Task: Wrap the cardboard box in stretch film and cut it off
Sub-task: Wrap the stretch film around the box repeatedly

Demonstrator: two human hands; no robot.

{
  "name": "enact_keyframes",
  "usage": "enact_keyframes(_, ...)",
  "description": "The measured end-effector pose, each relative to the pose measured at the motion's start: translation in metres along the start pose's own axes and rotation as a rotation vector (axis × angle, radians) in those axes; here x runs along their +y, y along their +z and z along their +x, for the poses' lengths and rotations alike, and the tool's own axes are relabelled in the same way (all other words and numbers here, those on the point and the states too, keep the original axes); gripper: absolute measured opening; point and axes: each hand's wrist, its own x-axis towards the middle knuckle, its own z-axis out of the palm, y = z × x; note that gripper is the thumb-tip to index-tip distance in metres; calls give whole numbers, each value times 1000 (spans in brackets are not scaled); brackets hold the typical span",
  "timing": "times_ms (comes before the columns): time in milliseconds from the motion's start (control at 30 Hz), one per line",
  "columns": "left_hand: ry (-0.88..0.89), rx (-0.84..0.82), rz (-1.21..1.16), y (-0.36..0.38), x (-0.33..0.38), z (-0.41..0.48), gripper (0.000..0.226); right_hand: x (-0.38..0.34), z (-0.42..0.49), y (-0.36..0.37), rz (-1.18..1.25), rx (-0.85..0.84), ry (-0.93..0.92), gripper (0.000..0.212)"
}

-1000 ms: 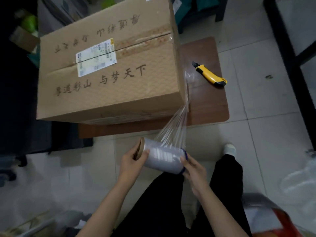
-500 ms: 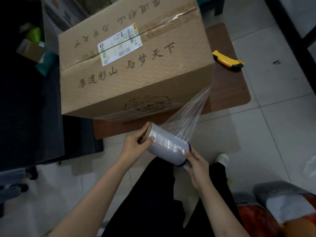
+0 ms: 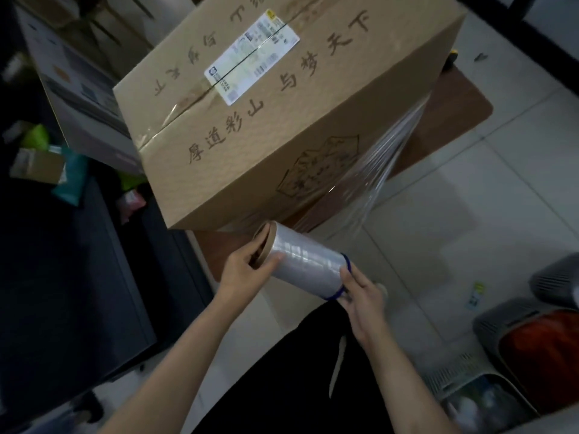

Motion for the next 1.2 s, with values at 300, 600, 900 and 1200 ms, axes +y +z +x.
enact_keyframes(300,79,-24,-62,-40,-55,-20,50,66,-22,26,-15,15,-32,30)
enact_keyframes(600,211,-118,-8,-139,-109,-4,53,168,-27,108,142,42,-167,30)
enact_keyframes(900,266,-157,89,-223,-126,30,49,231,-11,196,259,25,-163,35)
enact_keyframes(1200,262,-258,141,-266,-130,72,50,254,9,245,368,68,-143,36)
